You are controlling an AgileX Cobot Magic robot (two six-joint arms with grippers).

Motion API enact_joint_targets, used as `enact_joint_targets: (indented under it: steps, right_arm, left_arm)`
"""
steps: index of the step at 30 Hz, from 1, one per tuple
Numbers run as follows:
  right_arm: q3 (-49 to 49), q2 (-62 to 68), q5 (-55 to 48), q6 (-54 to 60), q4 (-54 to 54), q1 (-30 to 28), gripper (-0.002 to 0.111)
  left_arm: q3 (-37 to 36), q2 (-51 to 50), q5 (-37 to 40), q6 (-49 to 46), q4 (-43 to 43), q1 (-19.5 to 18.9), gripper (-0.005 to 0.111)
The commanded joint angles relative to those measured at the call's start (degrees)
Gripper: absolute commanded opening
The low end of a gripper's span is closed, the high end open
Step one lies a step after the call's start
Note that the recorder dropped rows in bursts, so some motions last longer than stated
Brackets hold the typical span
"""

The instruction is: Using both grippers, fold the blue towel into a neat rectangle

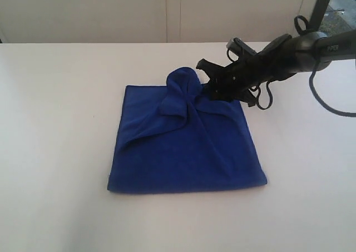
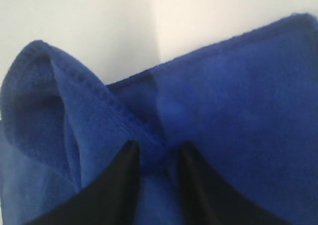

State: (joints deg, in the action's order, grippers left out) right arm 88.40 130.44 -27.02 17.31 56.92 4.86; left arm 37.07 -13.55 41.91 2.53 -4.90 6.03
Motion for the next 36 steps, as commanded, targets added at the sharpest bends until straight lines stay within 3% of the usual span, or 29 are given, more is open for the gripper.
enact_joint_targets:
  steps: [1, 5, 9, 14, 27, 36]
  right_arm:
    - [0.75, 0.01, 1.04, 0.92, 0.63, 0.4, 0.028]
    - [0.77, 0.01, 1.93, 0.92, 0.45, 0.4, 0.025]
    - [0.77, 0.01, 3.82, 0.92, 0.09, 0.4, 0.0]
    - [0.77, -1.55, 3.48, 0.92, -1.03, 0.29, 0.0]
    - [0.77, -15.28, -12.87, -3.51, -34.59, 0.29, 0.0]
    - [0.77, -16.45, -15.09, -4.07, -37.58, 0.29, 0.0]
  left_arm:
    - [-0.47, 0.38, 0.09, 0.03, -0.05, 0.38, 0.0]
    - [-0.47, 0.38, 0.09, 0.03, -0.05, 0.38, 0.0]
    - [-0.47, 0.38, 0.09, 0.03, -0.05, 0.38, 0.0]
    - [-0.47, 0.38, 0.09, 0.03, -0.05, 0.38, 0.0]
    - [-0.47, 0.38, 0.09, 0.03, -0.05, 0.38, 0.0]
    - [-0.47, 0.38, 0.09, 0.03, -0.05, 0.38, 0.0]
